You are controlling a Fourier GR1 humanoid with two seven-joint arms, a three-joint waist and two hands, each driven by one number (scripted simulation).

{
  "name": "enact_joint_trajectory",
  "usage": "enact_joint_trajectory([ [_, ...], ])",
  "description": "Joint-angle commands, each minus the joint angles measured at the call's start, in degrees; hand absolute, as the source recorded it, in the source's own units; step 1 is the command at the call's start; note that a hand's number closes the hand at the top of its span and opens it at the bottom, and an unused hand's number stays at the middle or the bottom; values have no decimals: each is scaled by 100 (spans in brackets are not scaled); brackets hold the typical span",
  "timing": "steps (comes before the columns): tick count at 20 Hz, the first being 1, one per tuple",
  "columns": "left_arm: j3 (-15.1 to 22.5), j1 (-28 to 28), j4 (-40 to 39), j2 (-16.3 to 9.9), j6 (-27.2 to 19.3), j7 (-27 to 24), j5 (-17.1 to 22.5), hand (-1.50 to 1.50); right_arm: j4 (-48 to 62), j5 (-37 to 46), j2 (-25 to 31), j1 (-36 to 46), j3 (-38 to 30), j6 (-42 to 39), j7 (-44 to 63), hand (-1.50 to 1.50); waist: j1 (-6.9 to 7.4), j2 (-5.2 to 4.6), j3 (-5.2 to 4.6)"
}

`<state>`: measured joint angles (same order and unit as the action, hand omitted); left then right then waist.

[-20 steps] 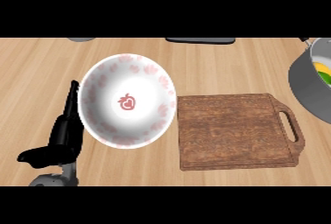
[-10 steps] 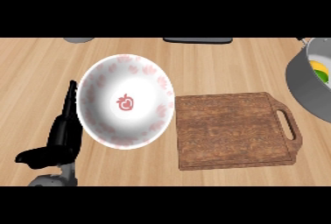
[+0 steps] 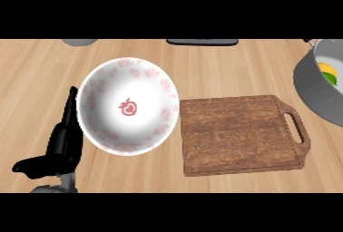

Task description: Pick the lemon from the cutting board and place it in the pot

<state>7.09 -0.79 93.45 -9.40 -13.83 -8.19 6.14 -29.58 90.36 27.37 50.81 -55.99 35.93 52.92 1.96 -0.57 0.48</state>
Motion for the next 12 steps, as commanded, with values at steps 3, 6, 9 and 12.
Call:
enact_joint_trajectory([
  [3, 121, -51, -142, 121, -9, 145, -21, 0, -743, -548, -254, 12, -126, 2094, -589, -150, -103, -4, -24],
  [6, 290, 253, -51, 226, -141, -1, -227, 0, -983, -1027, -545, -324, -293, 2768, -900, -150, -133, 36, -28],
  [9, 40, 94, -298, 147, 68, 23, 35, 0, -1156, -1515, -562, -428, -268, 2857, -1269, -150, -198, 45, -40],
  [12, 33, 133, -43, 89, 54, 144, -9, 0, -1327, -2065, -731, -893, -211, 3308, -1788, -150, -175, 43, -35],
])
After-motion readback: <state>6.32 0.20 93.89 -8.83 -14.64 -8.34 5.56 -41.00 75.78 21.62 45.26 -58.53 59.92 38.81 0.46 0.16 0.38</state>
